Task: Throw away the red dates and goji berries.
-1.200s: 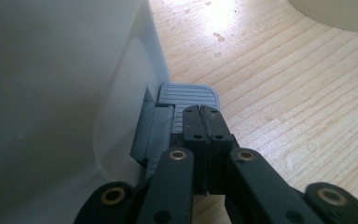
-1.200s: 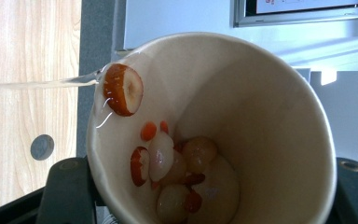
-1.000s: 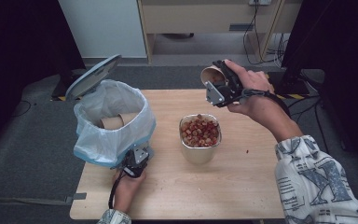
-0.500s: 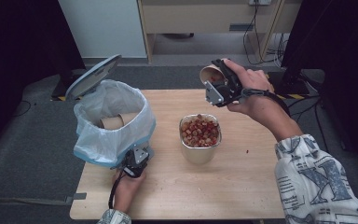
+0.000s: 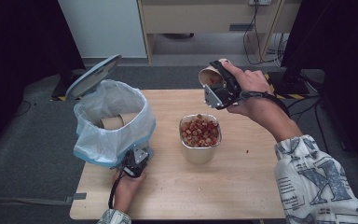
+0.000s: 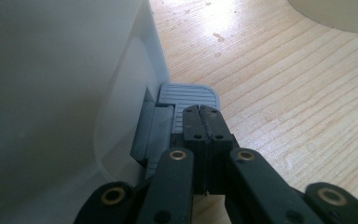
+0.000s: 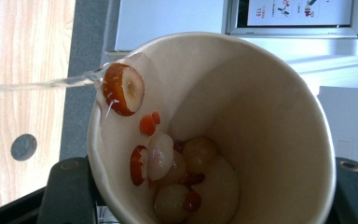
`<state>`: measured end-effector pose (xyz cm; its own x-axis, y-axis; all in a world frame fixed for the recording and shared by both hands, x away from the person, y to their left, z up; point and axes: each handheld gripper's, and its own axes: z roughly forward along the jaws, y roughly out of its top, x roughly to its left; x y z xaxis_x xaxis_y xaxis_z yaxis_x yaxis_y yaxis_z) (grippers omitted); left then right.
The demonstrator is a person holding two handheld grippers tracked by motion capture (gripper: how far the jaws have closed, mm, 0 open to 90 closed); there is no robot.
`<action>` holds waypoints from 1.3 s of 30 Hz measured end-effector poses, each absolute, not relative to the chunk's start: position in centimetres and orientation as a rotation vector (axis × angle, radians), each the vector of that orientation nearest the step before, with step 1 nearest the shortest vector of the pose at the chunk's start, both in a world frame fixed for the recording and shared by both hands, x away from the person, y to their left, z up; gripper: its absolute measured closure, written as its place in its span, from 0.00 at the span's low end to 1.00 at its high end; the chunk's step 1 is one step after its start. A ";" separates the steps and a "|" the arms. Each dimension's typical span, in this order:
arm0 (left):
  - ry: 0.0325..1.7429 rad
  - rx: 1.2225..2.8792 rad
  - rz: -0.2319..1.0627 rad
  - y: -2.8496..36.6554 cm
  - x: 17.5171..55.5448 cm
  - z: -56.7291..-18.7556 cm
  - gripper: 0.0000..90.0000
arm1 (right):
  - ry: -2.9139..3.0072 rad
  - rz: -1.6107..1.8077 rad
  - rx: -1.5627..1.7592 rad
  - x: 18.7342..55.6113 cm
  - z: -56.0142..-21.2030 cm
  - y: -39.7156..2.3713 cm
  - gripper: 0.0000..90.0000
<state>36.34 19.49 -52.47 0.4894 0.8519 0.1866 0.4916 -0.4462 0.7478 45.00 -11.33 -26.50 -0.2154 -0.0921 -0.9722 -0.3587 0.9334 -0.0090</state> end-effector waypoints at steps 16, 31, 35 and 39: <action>1.102 2.106 0.749 19.4 36.3 -52.5 0.99 | 1.714 0.146 -0.403 44.4 -26.4 -10.9 0.39; 1.101 2.109 0.751 19.4 36.3 -52.5 0.99 | 1.657 0.091 -0.466 43.9 -26.5 -10.5 0.39; 1.100 2.109 0.751 19.4 36.3 -52.5 0.99 | 1.646 0.085 -0.470 43.8 -26.5 -10.4 0.39; 1.100 2.109 0.752 19.4 36.3 -52.5 0.99 | 1.646 0.075 -0.477 43.8 -26.7 -10.2 0.39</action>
<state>36.34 19.42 -52.47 0.4873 0.8518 0.1923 0.4885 -0.4484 0.7486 43.75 -10.24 -26.68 -0.0558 -0.2621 -0.9634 -0.3487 0.9093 -0.2272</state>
